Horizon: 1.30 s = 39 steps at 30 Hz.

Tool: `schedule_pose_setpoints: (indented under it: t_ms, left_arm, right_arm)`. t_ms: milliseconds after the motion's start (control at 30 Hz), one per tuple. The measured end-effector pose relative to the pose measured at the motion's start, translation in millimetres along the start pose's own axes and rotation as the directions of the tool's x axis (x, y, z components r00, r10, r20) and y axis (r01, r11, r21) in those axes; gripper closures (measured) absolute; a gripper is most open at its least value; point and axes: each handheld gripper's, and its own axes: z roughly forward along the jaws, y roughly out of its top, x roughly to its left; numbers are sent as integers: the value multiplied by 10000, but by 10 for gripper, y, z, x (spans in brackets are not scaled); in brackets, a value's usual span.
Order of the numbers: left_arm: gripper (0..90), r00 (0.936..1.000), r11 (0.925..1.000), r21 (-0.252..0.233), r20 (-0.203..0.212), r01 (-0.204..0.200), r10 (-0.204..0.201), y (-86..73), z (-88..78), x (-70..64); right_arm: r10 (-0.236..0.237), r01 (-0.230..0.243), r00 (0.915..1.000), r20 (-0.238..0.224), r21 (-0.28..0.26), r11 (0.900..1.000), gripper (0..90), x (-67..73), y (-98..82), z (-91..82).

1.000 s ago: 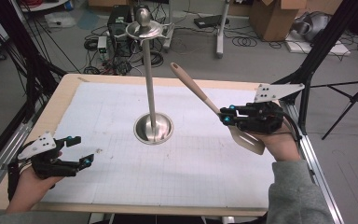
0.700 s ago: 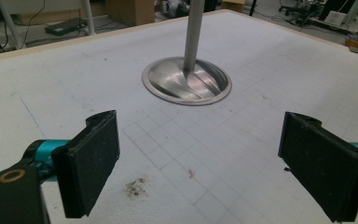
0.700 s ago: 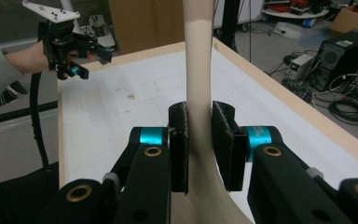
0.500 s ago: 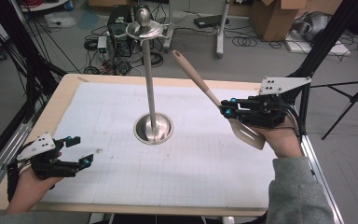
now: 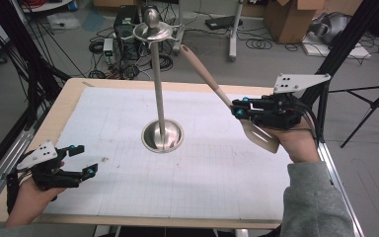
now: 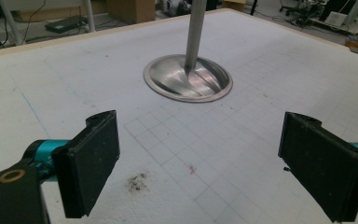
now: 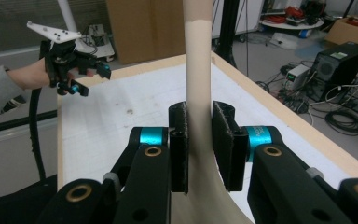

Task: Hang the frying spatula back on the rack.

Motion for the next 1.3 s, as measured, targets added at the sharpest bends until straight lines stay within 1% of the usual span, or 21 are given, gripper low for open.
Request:
schedule_pose_setpoints:
  t_ms: [133, 200, 267, 467, 600, 767, 900, 1300]
  left_arm:
    - [130, 10000, 10000, -6, -12, 5, -5, -6, -6, 4]
    - [130, 10000, 10000, -12, -29, -4, 4, -7, -11, 9]
    - [130, 10000, 10000, 19, -13, 20, -20, -11, -6, 7]
    - [130, 10000, 10000, 36, 16, 7, -7, -12, 1, 2]
    - [130, 10000, 10000, 34, 3, 21, -21, -15, -5, 5]
    - [130, 10000, 10000, 34, -3, 11, -11, -15, -6, 4]
    - [130, 10000, 10000, 39, -5, 23, -23, -16, -10, 0]
    - [130, 10000, 10000, 82, -5, 53, -53, -21, -12, 1]
  right_arm:
    - [88, -88, 9999, 121, 19, 10000, 773, -25, 38, -1]
    - [103, -102, 9999, 101, -60, 9999, 773, -25, 54, -5]
    - [169, -170, 9999, -29, -122, 9998, 773, -25, 68, -7]
    - [76, -76, 10000, 27, -138, 9999, 773, -24, 103, 21]
    - [166, -165, 9999, 31, -243, 9996, 772, -37, 121, 25]
    - [186, -186, 9998, 26, -122, 9998, 772, -47, 126, 57]
    - [209, -209, 9998, -22, -200, 9996, 773, -67, 126, 58]
    - [277, -277, 9996, -44, -121, 9995, 772, -81, 132, 112]
